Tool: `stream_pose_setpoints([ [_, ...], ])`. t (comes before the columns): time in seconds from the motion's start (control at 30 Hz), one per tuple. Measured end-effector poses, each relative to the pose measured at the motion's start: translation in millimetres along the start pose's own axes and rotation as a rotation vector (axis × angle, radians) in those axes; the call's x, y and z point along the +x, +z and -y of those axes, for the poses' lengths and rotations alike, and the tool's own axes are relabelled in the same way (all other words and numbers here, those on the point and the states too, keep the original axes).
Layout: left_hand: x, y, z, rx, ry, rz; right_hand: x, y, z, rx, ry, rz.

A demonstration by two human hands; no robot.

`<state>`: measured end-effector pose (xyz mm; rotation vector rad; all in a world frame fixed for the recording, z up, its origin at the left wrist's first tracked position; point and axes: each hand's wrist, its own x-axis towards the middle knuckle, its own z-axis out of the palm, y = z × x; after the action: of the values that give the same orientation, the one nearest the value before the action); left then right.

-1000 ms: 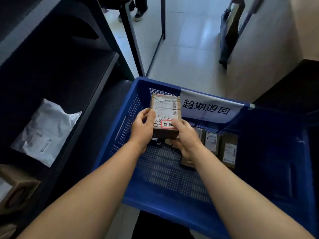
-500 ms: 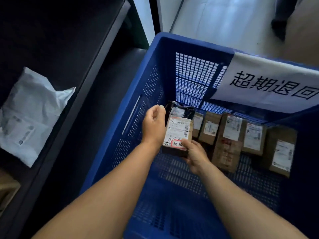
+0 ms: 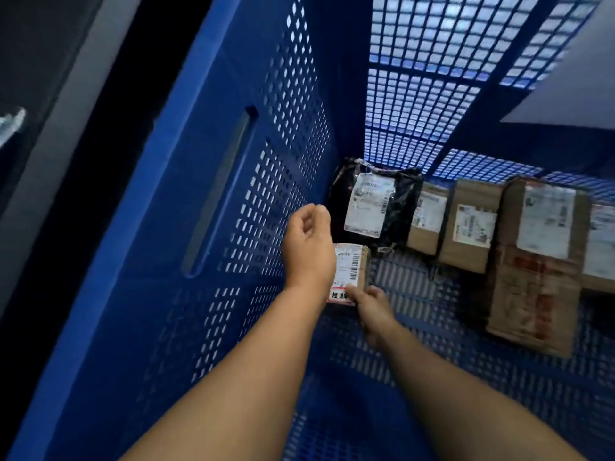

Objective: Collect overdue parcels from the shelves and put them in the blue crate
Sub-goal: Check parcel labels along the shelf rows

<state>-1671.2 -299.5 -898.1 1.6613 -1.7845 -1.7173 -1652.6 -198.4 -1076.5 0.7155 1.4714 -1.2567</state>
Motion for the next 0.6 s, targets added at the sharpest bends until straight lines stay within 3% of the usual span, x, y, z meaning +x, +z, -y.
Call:
stream_pose_setpoints([
  [0.4,12,-4,7,0.019,0.004,0.040,52,27,4,-0.143,-0.062,-0.011],
  [0.6,-14,-14,-18,-0.044,0.001,0.000,-33,22,56,-0.182,-0.043,-0.028],
])
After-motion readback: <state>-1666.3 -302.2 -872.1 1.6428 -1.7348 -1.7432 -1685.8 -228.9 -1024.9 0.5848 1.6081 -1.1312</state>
